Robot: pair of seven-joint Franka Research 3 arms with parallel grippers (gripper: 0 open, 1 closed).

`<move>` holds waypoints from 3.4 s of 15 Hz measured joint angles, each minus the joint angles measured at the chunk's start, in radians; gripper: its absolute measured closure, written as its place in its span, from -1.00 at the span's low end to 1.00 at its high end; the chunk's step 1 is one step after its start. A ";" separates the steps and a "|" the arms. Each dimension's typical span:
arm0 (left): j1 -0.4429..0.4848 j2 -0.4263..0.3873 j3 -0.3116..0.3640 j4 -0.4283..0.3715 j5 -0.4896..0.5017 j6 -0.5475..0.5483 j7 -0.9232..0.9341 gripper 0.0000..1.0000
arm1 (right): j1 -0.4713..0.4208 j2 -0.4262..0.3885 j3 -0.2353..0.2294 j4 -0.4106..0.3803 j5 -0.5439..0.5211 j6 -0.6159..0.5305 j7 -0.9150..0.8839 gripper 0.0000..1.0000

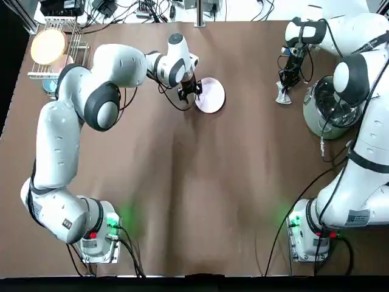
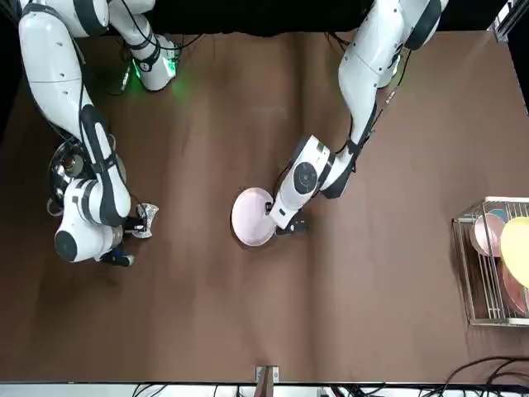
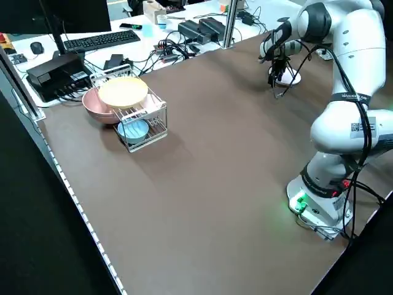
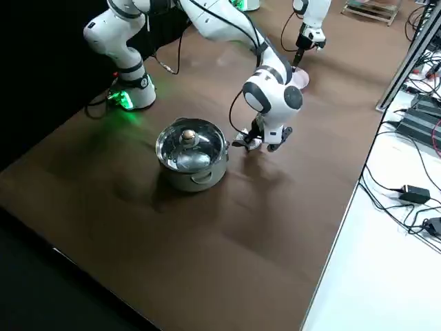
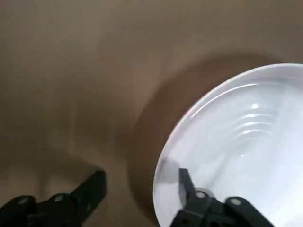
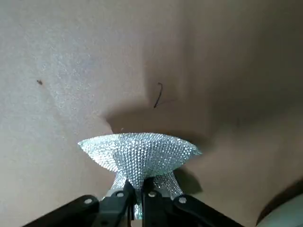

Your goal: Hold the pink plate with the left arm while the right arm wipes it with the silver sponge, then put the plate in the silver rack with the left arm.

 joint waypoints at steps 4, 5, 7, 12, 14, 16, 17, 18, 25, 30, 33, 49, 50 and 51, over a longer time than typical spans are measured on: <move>0.000 0.000 0.001 0.002 0.000 0.001 -0.023 -0.07 | 0.013 0.000 0.004 0.022 0.000 -0.014 0.024 0.86; -0.001 0.000 0.000 0.005 0.000 0.002 -0.023 0.05 | 0.025 0.000 0.005 0.042 0.000 -0.041 0.033 0.86; -0.001 0.000 0.000 0.006 0.000 0.002 -0.024 0.16 | 0.068 -0.003 0.011 0.114 0.014 -0.104 0.086 0.86; -0.001 0.000 0.000 0.009 0.000 0.002 -0.024 0.21 | 0.141 -0.004 0.019 0.168 0.217 -0.111 0.141 0.86; -0.001 -0.001 0.000 0.009 0.000 0.002 -0.024 0.27 | 0.173 -0.004 0.020 0.176 0.273 -0.111 0.202 0.86; -0.001 -0.003 0.000 0.012 0.000 0.002 -0.024 0.59 | 0.218 -0.004 0.023 0.180 0.312 -0.111 0.267 0.86; -0.002 -0.003 0.000 0.014 0.000 0.002 -0.024 0.59 | 0.248 -0.004 0.024 0.182 0.327 -0.111 0.298 0.86; -0.003 -0.003 0.000 0.014 0.000 0.003 -0.025 0.68 | 0.280 -0.004 0.025 0.183 0.341 -0.110 0.324 0.86; -0.018 -0.003 -0.001 0.026 0.000 0.010 -0.027 0.95 | 0.423 0.007 0.025 0.183 0.441 0.080 0.364 0.86; -0.019 -0.003 -0.001 0.027 0.000 0.010 -0.027 0.95 | 0.450 0.057 0.025 0.182 0.447 0.110 0.349 0.86; -0.019 -0.003 -0.001 0.027 0.000 0.010 -0.027 0.95 | 0.483 0.089 0.033 0.182 0.467 0.208 0.330 0.86; -0.019 -0.003 -0.001 0.027 0.000 0.010 -0.028 0.95 | 0.552 0.134 0.052 0.183 0.514 0.253 0.317 0.86; -0.019 -0.003 -0.001 0.027 0.000 0.010 -0.028 0.95 | 0.552 0.134 0.052 0.183 0.514 0.253 0.316 0.86; -0.019 -0.003 -0.001 0.027 0.000 0.010 -0.028 0.95 | 0.552 0.134 0.051 0.183 0.514 0.253 0.315 0.86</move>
